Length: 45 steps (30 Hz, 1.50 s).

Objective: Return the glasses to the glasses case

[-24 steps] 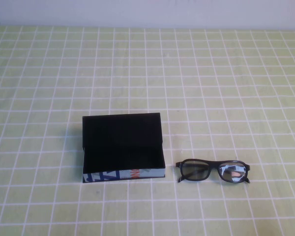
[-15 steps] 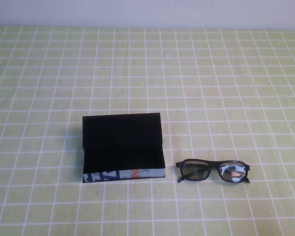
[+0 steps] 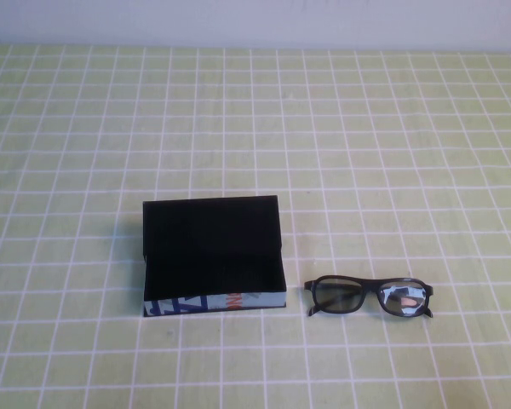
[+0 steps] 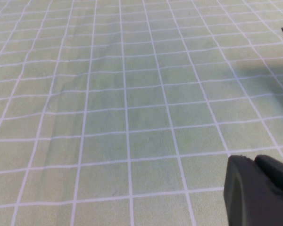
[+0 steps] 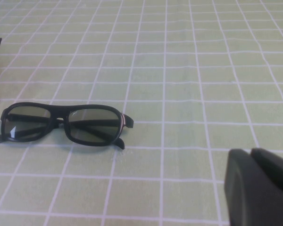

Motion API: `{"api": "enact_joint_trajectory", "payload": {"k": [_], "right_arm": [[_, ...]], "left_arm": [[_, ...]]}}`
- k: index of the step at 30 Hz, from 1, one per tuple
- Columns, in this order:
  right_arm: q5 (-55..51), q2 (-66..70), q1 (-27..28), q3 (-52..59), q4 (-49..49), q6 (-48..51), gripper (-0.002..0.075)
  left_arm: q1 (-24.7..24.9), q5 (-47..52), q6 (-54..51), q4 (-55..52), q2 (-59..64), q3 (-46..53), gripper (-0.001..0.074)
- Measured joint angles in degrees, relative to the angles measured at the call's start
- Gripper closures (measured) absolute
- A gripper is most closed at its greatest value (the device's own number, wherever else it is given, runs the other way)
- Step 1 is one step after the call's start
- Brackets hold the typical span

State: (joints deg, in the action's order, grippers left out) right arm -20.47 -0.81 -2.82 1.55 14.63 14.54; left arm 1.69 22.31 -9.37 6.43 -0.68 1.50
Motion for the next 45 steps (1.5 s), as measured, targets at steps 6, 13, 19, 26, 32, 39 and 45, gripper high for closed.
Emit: {"api": "enact_joint_trajectory", "payload": {"k": [6,13,19,26,32,39,45], "right_arm": [[0.0,0.0,0.0,0.0,0.0,0.0,0.0737],[0.0,0.0,0.0,0.0,2.7,0.0,0.0737],[3.4,0.0,0.0,0.0,22.7,0.0,0.0737],[11.8,0.0,0.0,0.0,46.3,0.0,0.0737],[9.4,0.0,0.0,-0.3,50.7,0.0,0.0737],[-8.8,15.2,0.0,-14.5,41.5,0.0,0.0737],[-26.5,36.1,0.0,-28.9,25.2,0.3,0.0737]], "left_arm": [[0.0,0.0,0.0,0.0,0.0,0.0,0.0737],[0.0,0.0,0.0,0.0,0.0,0.0,0.0737],[0.0,0.0,0.0,0.0,0.0,0.0,0.0737],[0.0,0.0,0.0,0.0,0.0,0.0,0.0737],[0.0,0.0,0.0,0.0,0.0,0.0,0.0737],[0.0,0.0,0.0,0.0,0.0,0.0,0.0737],[0.0,0.0,0.0,0.0,0.0,0.0,0.0737]]}}
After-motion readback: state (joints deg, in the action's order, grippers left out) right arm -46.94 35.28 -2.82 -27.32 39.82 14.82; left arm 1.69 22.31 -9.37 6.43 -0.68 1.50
